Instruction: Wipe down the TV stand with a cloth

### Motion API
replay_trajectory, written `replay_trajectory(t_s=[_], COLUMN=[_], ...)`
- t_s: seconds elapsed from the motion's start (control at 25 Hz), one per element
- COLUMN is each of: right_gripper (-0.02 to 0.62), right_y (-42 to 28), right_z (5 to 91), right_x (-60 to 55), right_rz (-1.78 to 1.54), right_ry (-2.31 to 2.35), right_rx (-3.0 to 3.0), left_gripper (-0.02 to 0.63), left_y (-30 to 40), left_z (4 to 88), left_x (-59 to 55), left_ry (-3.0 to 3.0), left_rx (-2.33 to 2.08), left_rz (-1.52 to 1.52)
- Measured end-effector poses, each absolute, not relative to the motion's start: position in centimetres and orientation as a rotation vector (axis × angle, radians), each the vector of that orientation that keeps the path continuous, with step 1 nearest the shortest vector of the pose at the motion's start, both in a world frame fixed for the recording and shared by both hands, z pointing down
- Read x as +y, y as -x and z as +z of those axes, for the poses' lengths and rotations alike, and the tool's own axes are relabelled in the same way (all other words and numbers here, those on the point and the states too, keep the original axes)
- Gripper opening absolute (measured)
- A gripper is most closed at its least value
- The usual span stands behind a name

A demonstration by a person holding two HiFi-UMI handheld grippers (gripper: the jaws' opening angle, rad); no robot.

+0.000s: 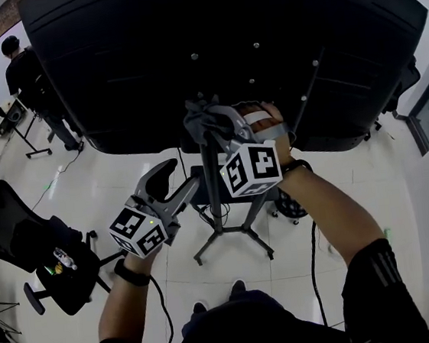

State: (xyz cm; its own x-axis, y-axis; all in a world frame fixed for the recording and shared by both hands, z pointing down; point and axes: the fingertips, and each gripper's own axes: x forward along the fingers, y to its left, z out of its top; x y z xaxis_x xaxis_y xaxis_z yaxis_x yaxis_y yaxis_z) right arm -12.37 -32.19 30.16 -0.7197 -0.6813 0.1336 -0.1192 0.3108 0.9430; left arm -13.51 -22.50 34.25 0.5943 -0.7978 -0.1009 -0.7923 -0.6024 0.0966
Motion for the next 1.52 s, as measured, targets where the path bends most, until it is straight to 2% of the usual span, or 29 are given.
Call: replay_trajectory(t_s=[0.56,1.52], right_gripper=[0.025,0.025], right_y=[13.0,13.3], right_z=[45.2,74.6], right_x=[-32.3,-31.7], right_rz=[-1.188,-0.972], right_ry=[-0.683,-0.517], right_rx=[-2.087,-1.978], left_gripper=[0.293,0.304], left_y=[13.9,14.3], left_z=[44.9,70.5], left_x=[-24.4,-26.7], left_ry=[-2.726,-2.521], left_rx=[-1.178,-1.024], left_rz=[-0.115,0.1])
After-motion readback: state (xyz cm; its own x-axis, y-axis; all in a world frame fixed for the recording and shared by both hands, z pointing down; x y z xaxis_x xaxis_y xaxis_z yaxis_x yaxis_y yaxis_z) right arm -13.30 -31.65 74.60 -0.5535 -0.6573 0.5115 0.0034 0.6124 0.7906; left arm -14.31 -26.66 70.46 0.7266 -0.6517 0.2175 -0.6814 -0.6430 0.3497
